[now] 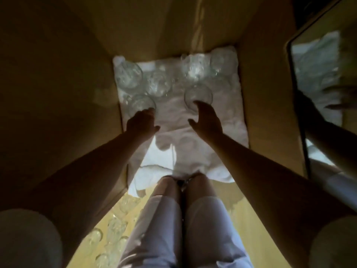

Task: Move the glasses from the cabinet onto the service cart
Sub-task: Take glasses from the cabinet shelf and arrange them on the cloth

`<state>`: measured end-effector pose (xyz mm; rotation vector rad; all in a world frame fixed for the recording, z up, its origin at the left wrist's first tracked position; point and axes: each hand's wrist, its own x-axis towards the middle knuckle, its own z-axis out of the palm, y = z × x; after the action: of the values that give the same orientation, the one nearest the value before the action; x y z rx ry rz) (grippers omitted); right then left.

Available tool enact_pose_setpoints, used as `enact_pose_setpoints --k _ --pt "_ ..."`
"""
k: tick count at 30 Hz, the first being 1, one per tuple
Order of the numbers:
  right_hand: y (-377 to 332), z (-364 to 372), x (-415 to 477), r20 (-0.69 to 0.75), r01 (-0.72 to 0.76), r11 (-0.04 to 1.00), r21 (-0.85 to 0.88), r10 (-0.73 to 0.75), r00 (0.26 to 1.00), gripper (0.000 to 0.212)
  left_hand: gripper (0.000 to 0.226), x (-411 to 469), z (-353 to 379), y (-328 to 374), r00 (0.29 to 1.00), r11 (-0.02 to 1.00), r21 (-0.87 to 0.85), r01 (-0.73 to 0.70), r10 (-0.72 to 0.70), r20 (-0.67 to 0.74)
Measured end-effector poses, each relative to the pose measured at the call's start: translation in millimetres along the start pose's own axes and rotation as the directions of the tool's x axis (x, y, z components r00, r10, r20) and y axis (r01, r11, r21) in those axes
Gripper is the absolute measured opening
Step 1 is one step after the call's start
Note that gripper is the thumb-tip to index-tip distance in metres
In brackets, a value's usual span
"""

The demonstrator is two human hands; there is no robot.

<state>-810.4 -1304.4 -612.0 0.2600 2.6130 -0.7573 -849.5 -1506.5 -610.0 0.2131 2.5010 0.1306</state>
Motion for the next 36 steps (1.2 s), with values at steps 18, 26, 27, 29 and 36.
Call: enact_pose_setpoints --k 18,26,27,29,36 --pt "-21 20 9 -0.052 -0.288 0.958 0.016 0.288 0.956 0.024 0.029 -7 15 -8 0.997 0.997 0.066 0.048 -0.044 -0.056" --pt "-63 -41 -101 -0.039 -0.251 0.968 0.006 0.251 0.967 0.026 0.029 -119 -15 38 0.998 0.999 0.023 0.034 -0.035 0.056" --pt "-68 -49 -113 -0.037 -0.273 0.962 0.020 0.274 0.961 0.026 0.029 -131 -21 43 0.997 0.999 0.010 0.048 -0.048 0.066" --pt "-76 -69 -141 -0.035 -0.319 0.944 0.086 0.322 0.946 0.026 0.028 -158 -31 52 0.994 0.997 -0.039 0.072 -0.069 0.079" --pt "-76 -109 -228 0.005 -0.334 0.911 0.241 0.343 0.939 0.039 0.033 -232 -58 84 0.994 0.994 -0.076 0.077 -0.070 0.084"
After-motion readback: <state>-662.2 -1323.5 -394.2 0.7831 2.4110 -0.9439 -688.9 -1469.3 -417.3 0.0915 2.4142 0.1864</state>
